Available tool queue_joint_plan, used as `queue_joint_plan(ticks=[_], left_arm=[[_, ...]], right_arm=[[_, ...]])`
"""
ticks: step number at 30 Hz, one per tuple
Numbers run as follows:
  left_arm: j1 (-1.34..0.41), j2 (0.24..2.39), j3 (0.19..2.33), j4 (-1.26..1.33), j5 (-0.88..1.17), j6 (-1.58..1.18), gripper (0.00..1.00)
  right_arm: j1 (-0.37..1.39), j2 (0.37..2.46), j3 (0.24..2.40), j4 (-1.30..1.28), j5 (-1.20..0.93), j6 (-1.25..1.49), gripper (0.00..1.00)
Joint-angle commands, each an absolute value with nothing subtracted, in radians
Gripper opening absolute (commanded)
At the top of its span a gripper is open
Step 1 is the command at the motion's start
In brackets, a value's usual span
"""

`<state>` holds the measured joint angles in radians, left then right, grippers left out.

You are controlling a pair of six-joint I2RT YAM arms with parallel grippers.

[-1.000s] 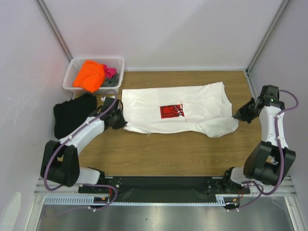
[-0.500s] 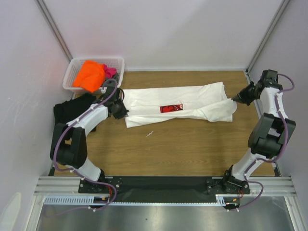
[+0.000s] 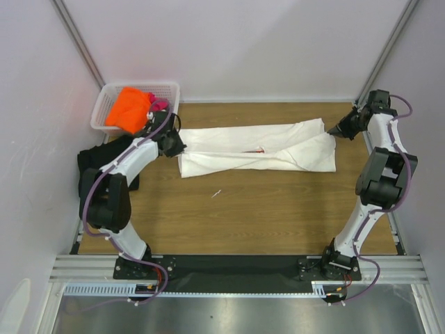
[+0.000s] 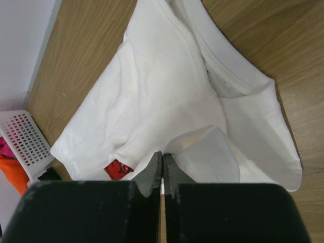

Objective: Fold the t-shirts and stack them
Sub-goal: Fold the tshirt

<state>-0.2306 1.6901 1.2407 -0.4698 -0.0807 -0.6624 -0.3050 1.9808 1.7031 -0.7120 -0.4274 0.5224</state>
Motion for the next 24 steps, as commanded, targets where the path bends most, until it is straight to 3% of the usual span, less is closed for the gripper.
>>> queue_joint_plan(ticks=[1,5,13,24], left_arm=[[-0.219,1.652,1.263,-0.436,-0.114,-0.560,0.00],[-0.218,1.548,1.192,-0.495,-0.112,-0.526,0.00],[-0.219,1.335,0.927,-0.560,-0.018,-0.594,0.00],[-0.218,1.296,0.856,-0.785,-0.133,-0.623,0.00]], right_arm=[[-0.316,1.970,1.770,-0.748,-0.430,0.506,0.00],[-0.331,1.887,1.697,-0.859,-0.419,0.497,0.00],[-0.336,1.551,1.248,-0.914,-0.388,0.521,0.00],[-0.373,1.342,1.057,-1.057,-0.269,0.519,0.00]])
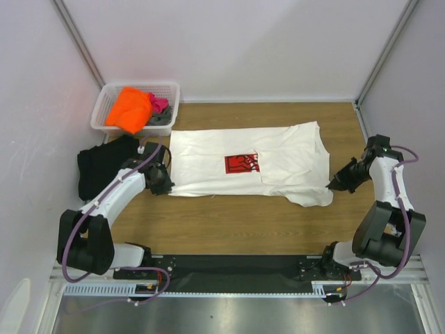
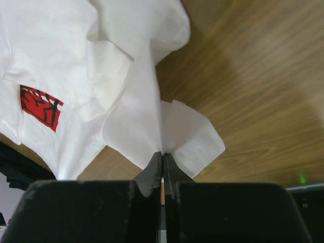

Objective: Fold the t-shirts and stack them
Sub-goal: Fold the tshirt

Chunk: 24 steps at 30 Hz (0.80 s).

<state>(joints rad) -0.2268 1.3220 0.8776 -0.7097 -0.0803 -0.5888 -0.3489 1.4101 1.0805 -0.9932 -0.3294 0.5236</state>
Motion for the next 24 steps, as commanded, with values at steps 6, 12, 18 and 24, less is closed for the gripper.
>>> queue_joint_plan(ticks=[6,12,18,24], left_arm=[[-0.199,1.341,0.865,-0.749,-0.124,-0.634,0.00],[-0.187,1.416,0.966,-0.715,-0.080,-0.630,0.00],[-0.158,1.512,1.064,-0.698,-0.080,-0.614,0.00],[-0.143,1.601,1.155,-0.666,-0.097,-0.601,0.00]], right_arm=[[-0.410,1.331,1.038,-1.013,-0.287,0.485,0.00],[-0.408,1.399,1.130,-0.934,-0.334,0.492,0.00],[-0.390,1.518,1.253,-0.845,-0.374,0.505,0.00],[-0.319,1.643,1.367,-0.761,-0.380,0.531,0.00]])
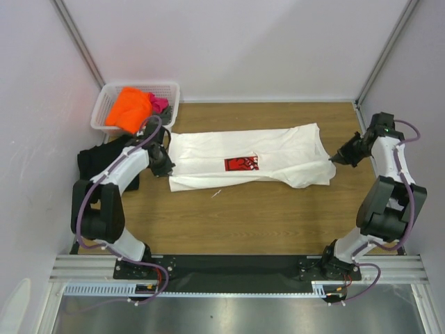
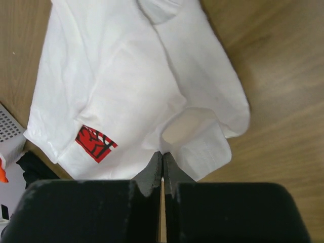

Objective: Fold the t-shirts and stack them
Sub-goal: Fold the tshirt

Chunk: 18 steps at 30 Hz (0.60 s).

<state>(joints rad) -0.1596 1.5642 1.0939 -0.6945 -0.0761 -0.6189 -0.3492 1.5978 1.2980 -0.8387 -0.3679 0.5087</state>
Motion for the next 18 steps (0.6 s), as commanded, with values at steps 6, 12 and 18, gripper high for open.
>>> queue_joint_plan(ticks=[6,12,18], left_arm=[[-0.138,1.700,1.226,-0.614,-0.110,-0.604,0.00],[-0.137,1.779,1.301,-0.563,-0.120,-0.598,0.00],[-0.137,1.845,1.368,-0.540,-0.176,-0.566,0.00]], right_arm=[[-0.296,1.795,1.465,-0.704,-0.390,0.541,0.00],[-0.295,1.951,1.616,-0.693,-0.408,0.546,0.00],[-0.281,2.063,1.710,-0.713,-0.423,0.532,0.00]])
